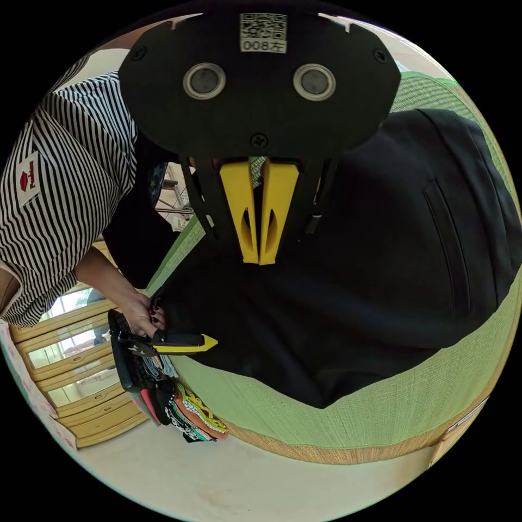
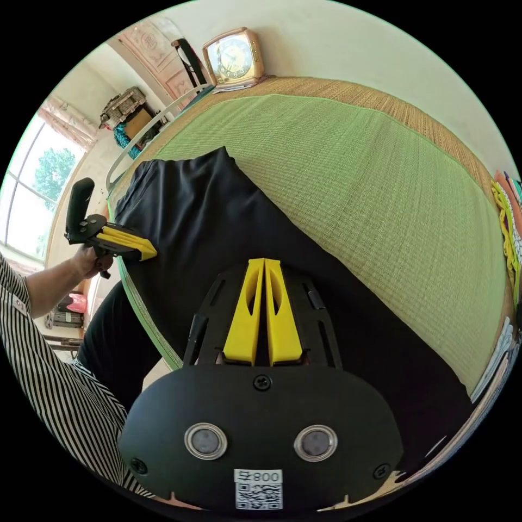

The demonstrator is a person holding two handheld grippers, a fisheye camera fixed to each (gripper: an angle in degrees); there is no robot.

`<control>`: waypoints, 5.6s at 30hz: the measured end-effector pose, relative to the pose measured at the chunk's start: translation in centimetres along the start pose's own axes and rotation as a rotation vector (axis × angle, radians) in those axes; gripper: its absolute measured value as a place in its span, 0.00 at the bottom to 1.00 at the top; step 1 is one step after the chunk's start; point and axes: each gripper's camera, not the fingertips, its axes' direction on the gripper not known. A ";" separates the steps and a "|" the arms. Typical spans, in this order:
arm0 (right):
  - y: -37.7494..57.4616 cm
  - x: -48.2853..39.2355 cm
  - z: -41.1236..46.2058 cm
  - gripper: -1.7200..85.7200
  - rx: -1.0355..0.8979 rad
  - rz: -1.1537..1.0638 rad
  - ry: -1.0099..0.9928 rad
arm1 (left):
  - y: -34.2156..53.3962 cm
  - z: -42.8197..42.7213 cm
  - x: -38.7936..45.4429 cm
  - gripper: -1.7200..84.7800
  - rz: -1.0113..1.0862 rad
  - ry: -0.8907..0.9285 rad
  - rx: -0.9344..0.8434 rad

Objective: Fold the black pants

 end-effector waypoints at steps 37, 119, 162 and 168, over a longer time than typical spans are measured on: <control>2.4 4.4 -6.4 0.02 0.077 0.142 0.135 | 1.8 -3.3 -0.1 0.02 -0.191 -0.263 0.148; 49.2 16.9 -27.5 0.11 0.361 0.922 0.276 | -29.4 53.2 31.4 0.11 0.559 0.104 -0.148; 71.1 29.9 -27.1 0.03 0.420 0.971 -0.058 | -46.3 94.1 46.5 0.05 0.631 -0.177 -0.292; 72.5 31.7 -26.9 0.04 0.419 0.963 -0.079 | -47.2 94.9 47.5 0.05 0.599 -0.101 -0.165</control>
